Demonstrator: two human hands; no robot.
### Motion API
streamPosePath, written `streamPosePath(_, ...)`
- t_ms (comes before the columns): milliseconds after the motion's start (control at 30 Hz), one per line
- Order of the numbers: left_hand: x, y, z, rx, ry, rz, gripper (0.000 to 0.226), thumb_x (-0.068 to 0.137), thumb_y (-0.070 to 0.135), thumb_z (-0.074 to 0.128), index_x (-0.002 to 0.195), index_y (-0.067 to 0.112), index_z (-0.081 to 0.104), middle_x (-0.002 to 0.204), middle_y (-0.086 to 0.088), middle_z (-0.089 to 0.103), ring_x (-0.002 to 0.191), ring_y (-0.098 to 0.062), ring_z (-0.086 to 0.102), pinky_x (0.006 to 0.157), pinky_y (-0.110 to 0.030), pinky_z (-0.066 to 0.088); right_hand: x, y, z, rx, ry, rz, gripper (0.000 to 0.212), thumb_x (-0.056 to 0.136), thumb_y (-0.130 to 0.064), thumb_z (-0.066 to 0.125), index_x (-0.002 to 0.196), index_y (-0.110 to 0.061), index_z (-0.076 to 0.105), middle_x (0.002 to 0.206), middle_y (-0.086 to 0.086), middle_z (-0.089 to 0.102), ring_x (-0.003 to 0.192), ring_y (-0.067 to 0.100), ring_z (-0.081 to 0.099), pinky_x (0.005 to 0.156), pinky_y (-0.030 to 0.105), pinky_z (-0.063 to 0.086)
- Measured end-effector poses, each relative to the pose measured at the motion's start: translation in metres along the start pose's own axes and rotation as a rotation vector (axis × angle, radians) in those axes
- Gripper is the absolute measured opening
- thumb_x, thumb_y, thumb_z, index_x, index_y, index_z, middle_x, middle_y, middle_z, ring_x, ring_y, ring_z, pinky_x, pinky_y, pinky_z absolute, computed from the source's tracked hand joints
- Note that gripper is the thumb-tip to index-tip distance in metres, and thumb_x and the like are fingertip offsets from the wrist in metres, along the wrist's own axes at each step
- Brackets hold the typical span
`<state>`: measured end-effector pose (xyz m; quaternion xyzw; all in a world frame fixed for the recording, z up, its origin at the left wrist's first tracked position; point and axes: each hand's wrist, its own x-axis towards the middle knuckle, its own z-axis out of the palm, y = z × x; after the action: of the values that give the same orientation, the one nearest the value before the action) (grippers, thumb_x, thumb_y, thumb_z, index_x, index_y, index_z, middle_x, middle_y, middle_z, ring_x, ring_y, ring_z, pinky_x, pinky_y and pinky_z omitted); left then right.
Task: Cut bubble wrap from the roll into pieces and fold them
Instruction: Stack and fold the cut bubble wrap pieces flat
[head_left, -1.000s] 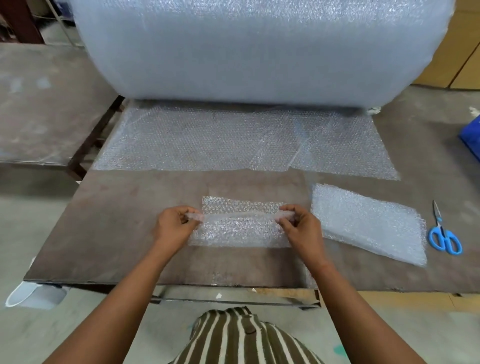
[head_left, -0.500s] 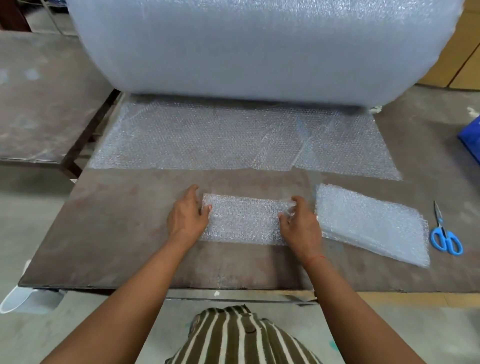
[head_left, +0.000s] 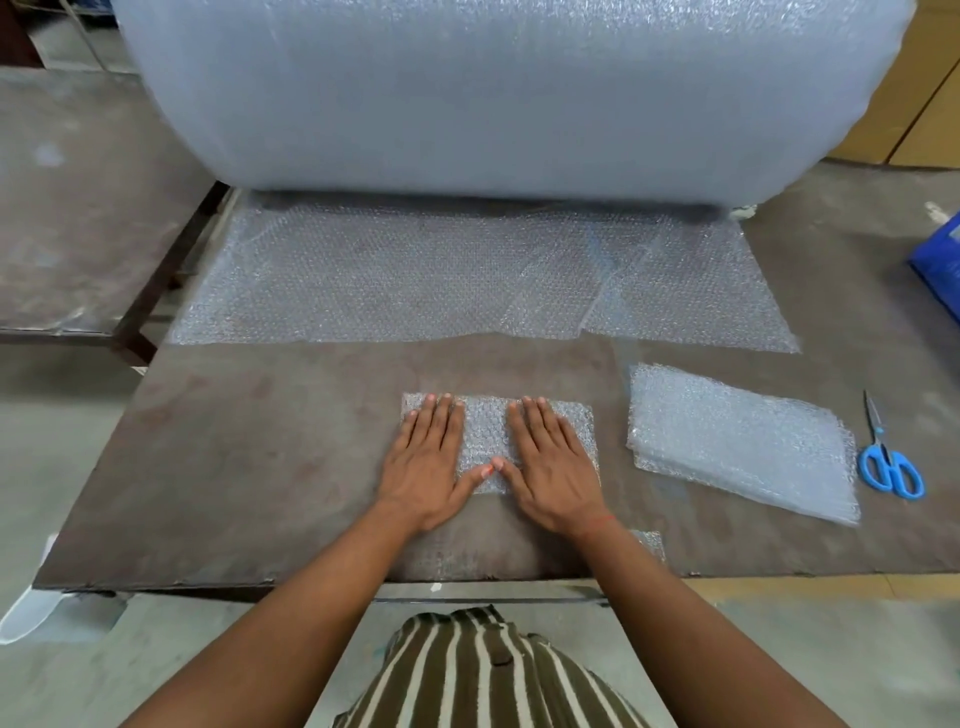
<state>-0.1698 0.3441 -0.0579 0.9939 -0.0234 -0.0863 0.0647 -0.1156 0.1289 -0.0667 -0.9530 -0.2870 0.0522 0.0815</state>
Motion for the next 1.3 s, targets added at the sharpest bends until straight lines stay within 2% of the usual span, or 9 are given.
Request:
streamPosePath(267,-0.007,0.003,0.0,0.029,-0.022,0.068,0.099,0.089,0.082,-0.021,0.166,0.021,-0.026,0.176,-0.008,-0.028,0.159,-0.023,-0.035,0.131,-0.043,-0.02,-0.004,-0.003,-0.007,0.028,-0.052,-0.012,0.084,0.105,-0.071,-0.002,0.173,-0.021,-0.006,0.179,0.004,-0.011,0.165,0.02,-0.018,0.132,0.041,-0.015)
streamPosePath(367,-0.008,-0.003,-0.004,-0.002,0.006,0.126,0.102,0.097,0.085,0.007,0.167,0.018,-0.023,0.175,-0.006,-0.027,0.161,-0.024,-0.031,0.132,-0.043,-0.016,-0.009,0.003,-0.017,0.094,0.009,-0.077,0.086,0.107,-0.068,0.023,0.173,-0.014,0.011,0.179,0.005,0.001,0.167,0.021,-0.004,0.135,0.043,-0.005)
streamPosePath(467,-0.014,-0.016,-0.007,0.059,-0.024,0.238,0.1,0.1,0.078,0.023,0.169,0.019,-0.019,0.179,-0.005,-0.015,0.164,-0.024,-0.021,0.135,-0.047,-0.003,-0.027,0.019,-0.024,0.069,0.071,-0.189,0.083,0.098,-0.061,0.054,0.164,-0.012,0.043,0.172,0.01,0.038,0.161,0.025,0.032,0.132,0.051,0.026)
streamPosePath(667,-0.024,-0.02,-0.015,0.118,-0.075,0.265,0.078,0.104,0.042,0.019,0.17,0.019,-0.016,0.18,-0.004,-0.007,0.166,-0.022,-0.011,0.136,-0.041,-0.003,-0.048,0.028,-0.034,-0.069,0.077,-0.191,0.05,0.098,-0.034,0.062,0.142,-0.01,0.066,0.143,0.011,0.07,0.134,0.029,0.066,0.11,0.046,0.055)
streamPosePath(767,-0.025,-0.013,-0.022,0.097,-0.113,0.228,0.089,0.093,0.03,0.027,0.17,0.019,-0.015,0.181,-0.005,-0.004,0.167,-0.023,-0.006,0.135,-0.04,-0.003,-0.044,0.016,-0.039,-0.173,0.069,-0.216,0.057,0.083,-0.019,0.073,0.138,-0.005,0.066,0.126,0.016,0.076,0.115,0.034,0.074,0.091,0.044,0.065)
streamPosePath(967,-0.019,0.003,-0.022,0.096,-0.082,0.127,0.106,0.097,0.074,0.038,0.17,0.02,-0.017,0.181,-0.008,0.004,0.167,-0.027,0.004,0.135,-0.049,0.009,-0.04,-0.001,-0.054,-0.153,0.067,-0.084,0.041,0.068,-0.007,0.085,0.104,-0.015,0.07,0.086,0.003,0.073,0.07,0.03,0.072,0.045,0.032,0.049)
streamPosePath(1067,-0.016,0.016,-0.026,0.082,-0.051,0.077,0.094,0.105,0.059,0.04,0.171,0.017,-0.011,0.18,-0.009,0.01,0.167,-0.029,0.01,0.135,-0.05,0.012,-0.037,0.001,-0.066,-0.049,0.049,0.019,0.019,0.079,-0.006,0.069,0.093,-0.017,0.063,0.084,0.003,0.069,0.068,0.035,0.067,0.048,0.036,0.044)
streamPosePath(1200,-0.009,0.019,-0.039,0.08,-0.02,0.045,0.082,0.098,0.015,0.052,0.171,0.013,0.015,0.175,-0.009,0.031,0.163,-0.027,0.025,0.133,-0.044,0.018,-0.043,0.018,-0.085,0.023,0.16,0.107,0.027,0.084,-0.008,0.063,0.106,-0.019,0.073,0.093,0.006,0.077,0.079,0.04,0.072,0.056,0.041,0.054)
streamPosePath(1300,-0.001,0.029,-0.064,0.051,0.046,0.057,0.078,0.093,0.005,0.056,0.167,0.012,0.033,0.165,-0.011,0.048,0.153,-0.029,0.044,0.122,-0.04,0.034,-0.049,0.033,-0.109,0.053,0.218,0.17,0.043,0.092,-0.004,0.06,0.126,-0.025,0.077,0.106,0.008,0.082,0.093,0.042,0.076,0.069,0.044,0.059)
